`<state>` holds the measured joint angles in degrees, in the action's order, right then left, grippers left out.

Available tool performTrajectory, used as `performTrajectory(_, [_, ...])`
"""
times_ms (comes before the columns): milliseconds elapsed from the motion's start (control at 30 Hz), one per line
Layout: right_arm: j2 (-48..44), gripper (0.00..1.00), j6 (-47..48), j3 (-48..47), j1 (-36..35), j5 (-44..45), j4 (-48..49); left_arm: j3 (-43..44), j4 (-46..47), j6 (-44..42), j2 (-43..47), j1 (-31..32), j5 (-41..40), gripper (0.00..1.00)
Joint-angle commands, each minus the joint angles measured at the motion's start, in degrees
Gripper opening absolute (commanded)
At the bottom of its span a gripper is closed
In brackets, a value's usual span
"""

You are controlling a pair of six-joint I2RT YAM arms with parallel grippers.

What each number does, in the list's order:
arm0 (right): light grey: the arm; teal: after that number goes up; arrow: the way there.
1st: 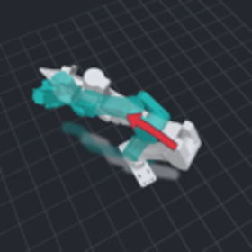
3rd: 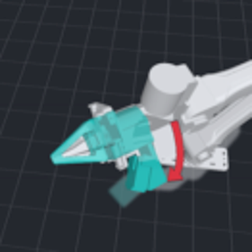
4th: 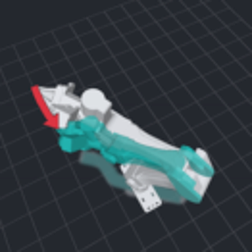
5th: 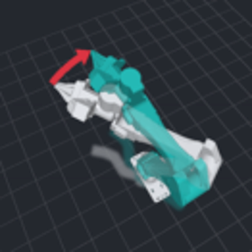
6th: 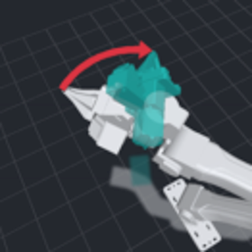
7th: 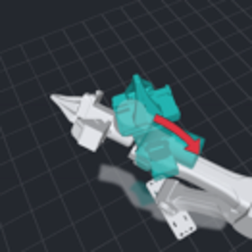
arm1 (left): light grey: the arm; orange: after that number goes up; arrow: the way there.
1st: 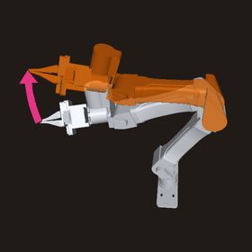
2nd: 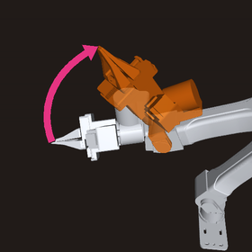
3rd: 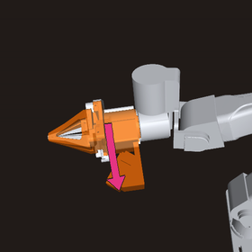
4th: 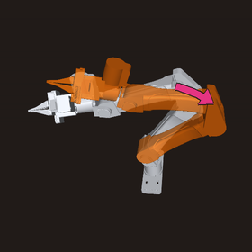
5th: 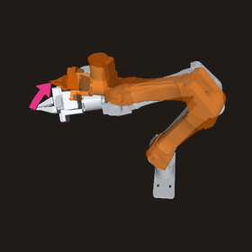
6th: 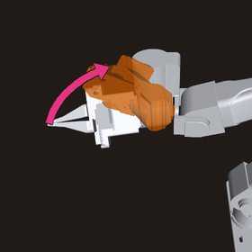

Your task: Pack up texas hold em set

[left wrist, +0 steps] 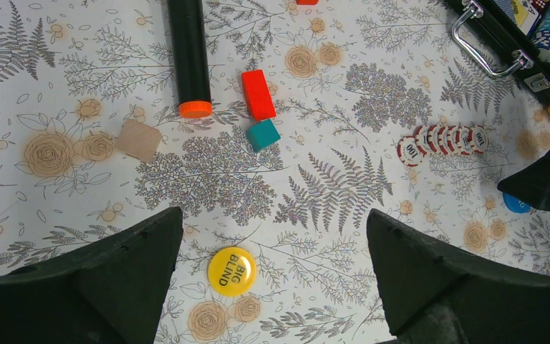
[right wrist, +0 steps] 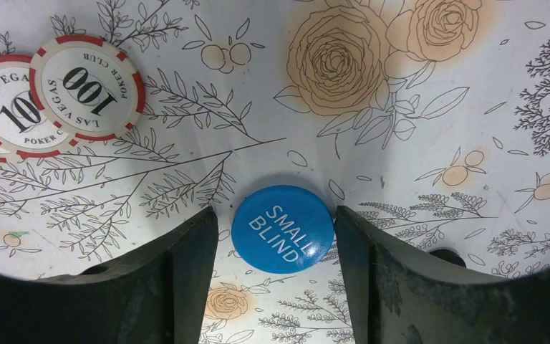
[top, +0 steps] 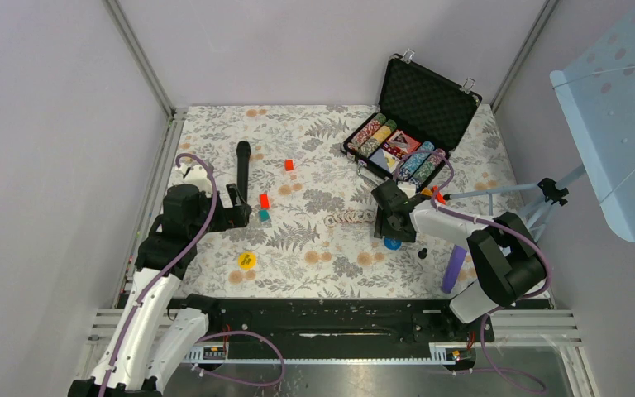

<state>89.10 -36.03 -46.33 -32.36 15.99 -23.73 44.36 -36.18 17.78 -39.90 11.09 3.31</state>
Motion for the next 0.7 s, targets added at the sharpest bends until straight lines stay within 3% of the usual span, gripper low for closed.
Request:
performTrajectory(0, [1.74,0.67,-2.87,2.45,-1.18,-1.14,-4.45,-0.32,2.08,-0.64,0.09,0.16,1.14,0.99])
performTrajectory(667, [1.05,0.66,-3.87,1.96,-2.69,0.56,-8.48,-0.33,2.08,-0.64,0.17,0.18,1.24,0.99])
